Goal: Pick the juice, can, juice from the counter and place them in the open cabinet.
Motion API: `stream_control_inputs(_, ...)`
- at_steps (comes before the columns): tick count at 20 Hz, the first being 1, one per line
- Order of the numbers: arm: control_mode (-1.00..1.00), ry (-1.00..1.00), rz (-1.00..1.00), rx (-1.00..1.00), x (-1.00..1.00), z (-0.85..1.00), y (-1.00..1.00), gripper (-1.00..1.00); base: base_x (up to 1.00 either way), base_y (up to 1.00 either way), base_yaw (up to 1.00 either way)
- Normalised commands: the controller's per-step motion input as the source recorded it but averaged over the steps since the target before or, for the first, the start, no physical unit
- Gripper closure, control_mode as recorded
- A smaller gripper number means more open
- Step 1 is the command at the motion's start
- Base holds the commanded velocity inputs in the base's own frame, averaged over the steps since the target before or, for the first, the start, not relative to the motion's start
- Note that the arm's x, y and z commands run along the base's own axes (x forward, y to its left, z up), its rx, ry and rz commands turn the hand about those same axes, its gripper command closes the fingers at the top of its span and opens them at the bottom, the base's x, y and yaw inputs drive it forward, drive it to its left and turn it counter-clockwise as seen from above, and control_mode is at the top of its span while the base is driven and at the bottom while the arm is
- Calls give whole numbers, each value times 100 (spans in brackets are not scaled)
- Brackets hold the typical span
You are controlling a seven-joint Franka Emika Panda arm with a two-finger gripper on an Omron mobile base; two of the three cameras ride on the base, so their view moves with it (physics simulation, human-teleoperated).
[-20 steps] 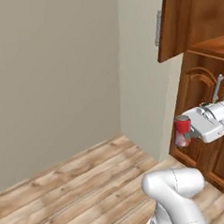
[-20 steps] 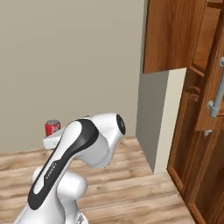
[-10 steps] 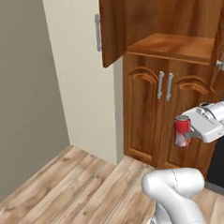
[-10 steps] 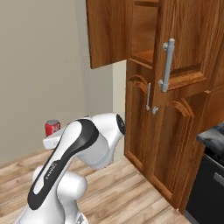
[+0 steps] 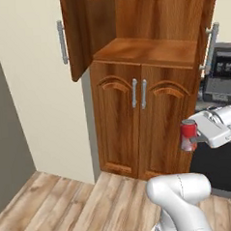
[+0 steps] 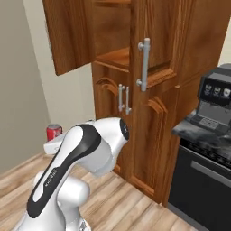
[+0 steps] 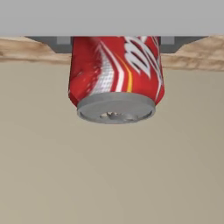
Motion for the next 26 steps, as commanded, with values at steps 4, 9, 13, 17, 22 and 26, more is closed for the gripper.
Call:
stream_control_inputs(4,100,0,0,0,0,0,0,100,67,24,-34)
stream_control_inputs(9,100,0,0,0,0,0,0,100,71,30,-29)
stream_control_inputs(13,100,0,0,0,0,0,0,100,67,33,-27)
stream_control_inputs(17,100,0,0,0,0,0,0,100,52,51,-30)
stream_control_inputs(22,100,0,0,0,0,0,0,100,21,55,-36)
stream_control_inputs(26,100,0,0,0,0,0,0,100,19,48,-42)
